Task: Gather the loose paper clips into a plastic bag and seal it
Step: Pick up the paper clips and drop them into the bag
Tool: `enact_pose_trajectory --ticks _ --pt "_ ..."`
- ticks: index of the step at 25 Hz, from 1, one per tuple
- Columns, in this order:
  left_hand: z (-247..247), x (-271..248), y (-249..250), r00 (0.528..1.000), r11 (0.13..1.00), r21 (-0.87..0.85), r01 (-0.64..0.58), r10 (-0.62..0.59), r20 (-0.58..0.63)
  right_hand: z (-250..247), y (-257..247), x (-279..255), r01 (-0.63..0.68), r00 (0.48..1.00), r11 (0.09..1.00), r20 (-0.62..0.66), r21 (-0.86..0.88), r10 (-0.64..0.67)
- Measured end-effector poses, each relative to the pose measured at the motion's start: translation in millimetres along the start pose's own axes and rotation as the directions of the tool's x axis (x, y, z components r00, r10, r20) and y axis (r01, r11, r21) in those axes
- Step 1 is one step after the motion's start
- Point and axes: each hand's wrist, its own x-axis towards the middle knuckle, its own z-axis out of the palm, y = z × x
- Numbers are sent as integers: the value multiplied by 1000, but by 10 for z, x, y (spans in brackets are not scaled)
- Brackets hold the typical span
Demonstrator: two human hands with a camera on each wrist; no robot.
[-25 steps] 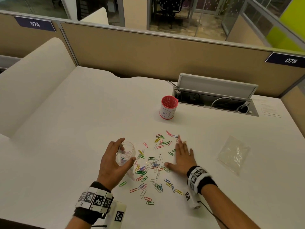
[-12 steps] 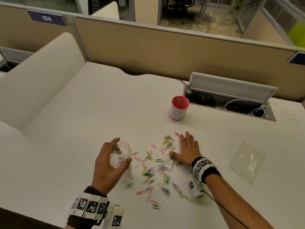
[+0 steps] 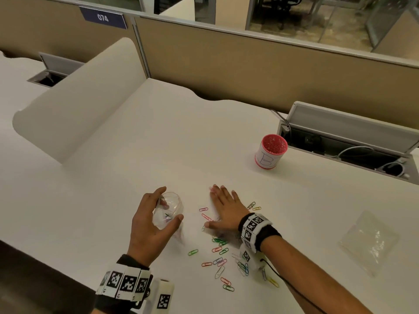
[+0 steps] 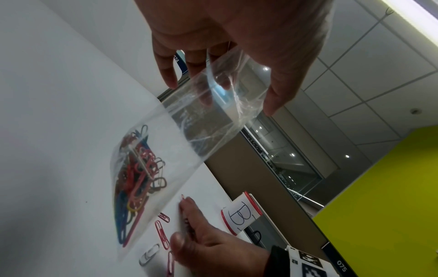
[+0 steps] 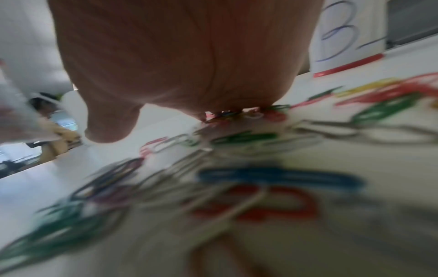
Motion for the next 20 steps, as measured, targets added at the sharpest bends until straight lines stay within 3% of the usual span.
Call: enact_pose_trajectory --ticks 7,13,17,20 --pt "15 -43 62 1000 1000 -30 -8 8 -18 325 -460 -375 230 971 964 102 -134 -218" --pt "9 -93 128 999 999 -33 -40 39 -10 545 -598 -915 244 967 955 117 -170 -226" --pt "54 -144 181 998 997 -46 -57 58 3 729 -896 -1072 363 931 892 144 -270 -336" --pt "72 -182 232 997 995 -53 -79 79 9 835 -882 -1092 328 944 893 138 -308 -299"
